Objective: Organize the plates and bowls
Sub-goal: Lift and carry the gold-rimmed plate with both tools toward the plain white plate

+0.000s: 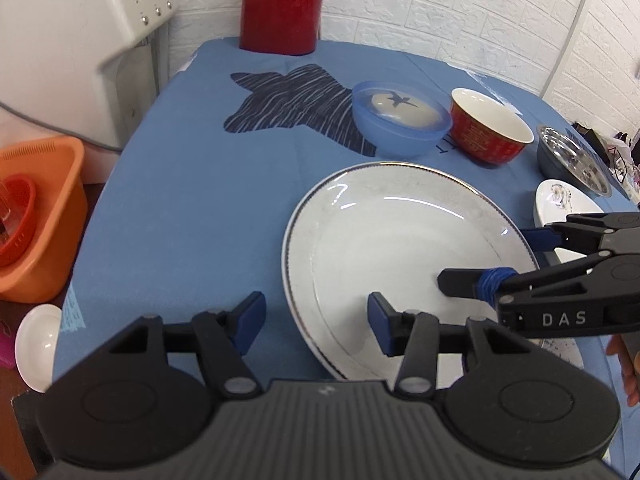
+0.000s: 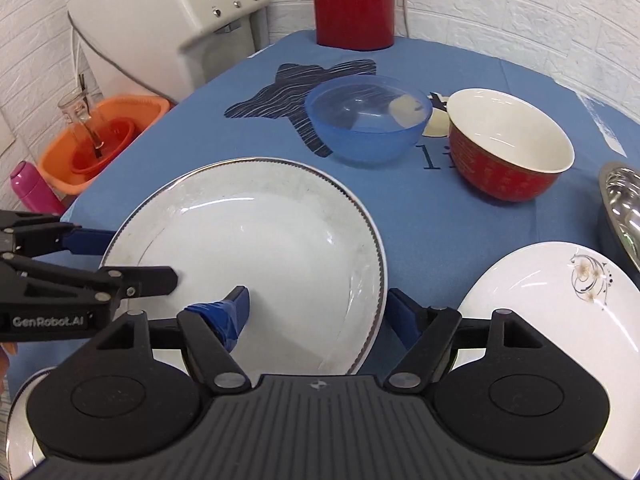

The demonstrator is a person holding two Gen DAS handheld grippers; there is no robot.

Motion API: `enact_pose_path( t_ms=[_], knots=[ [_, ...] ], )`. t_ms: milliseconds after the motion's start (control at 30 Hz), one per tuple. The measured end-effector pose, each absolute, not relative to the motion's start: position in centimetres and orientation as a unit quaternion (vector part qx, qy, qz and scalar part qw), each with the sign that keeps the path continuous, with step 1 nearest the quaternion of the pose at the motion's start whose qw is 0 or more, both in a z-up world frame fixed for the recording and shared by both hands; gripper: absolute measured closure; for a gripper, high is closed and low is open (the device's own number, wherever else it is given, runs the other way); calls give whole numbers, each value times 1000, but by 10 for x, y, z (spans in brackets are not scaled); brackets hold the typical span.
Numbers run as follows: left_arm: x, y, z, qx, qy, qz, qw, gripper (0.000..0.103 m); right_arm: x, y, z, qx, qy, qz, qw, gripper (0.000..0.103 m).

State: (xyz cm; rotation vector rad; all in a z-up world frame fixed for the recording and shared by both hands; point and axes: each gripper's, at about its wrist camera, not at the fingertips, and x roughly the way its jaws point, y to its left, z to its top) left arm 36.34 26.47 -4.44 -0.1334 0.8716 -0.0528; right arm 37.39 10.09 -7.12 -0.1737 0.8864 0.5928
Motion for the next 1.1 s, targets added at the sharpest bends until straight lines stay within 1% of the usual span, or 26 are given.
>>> enact_pose_path(
  t_ms=[33, 67, 100, 133, 167, 200, 233, 333, 500, 700, 900, 1100],
  knots=[
    [363, 264, -45, -63, 421, -24, 905, 56, 372, 101, -71, -86, 422, 289, 855, 45],
    [362, 263, -45, -61, 417, -24, 907, 65, 370, 102, -70, -87, 422, 292, 854, 46],
    [361, 262, -44, -63, 414, -25, 908, 70, 369, 100, -70, -85, 420, 290, 856, 50],
    [360, 262, -44, -63, 413, -20, 908, 74, 368, 97, -70, -80, 415, 288, 859, 57],
    [360, 262, -44, -63, 411, -13, 909, 77, 368, 94, -70, -76, 412, 286, 862, 60],
    [360, 263, -44, -68, 409, -10, 910, 78, 369, 91, -70, -70, 412, 284, 863, 68],
    [359, 264, -44, -76, 407, -9, 910, 82, 370, 88, -70, -65, 413, 284, 863, 72],
    [361, 263, -42, -81, 409, -4, 909, 85, 369, 89, -69, -57, 419, 275, 863, 72],
    [358, 264, -30, -62, 393, 13, 917, 85, 366, 90, -66, -8, 435, 280, 856, 70],
    [351, 264, -24, -35, 381, 21, 924, 86, 358, 99, -63, -27, 411, 286, 865, 66],
    [346, 267, -31, -46, 388, 20, 920, 85, 354, 103, -65, -31, 415, 282, 864, 65],
    [339, 270, -12, -44, 365, 20, 930, 86, 347, 104, -43, -29, 387, 285, 876, 63]
  ],
)
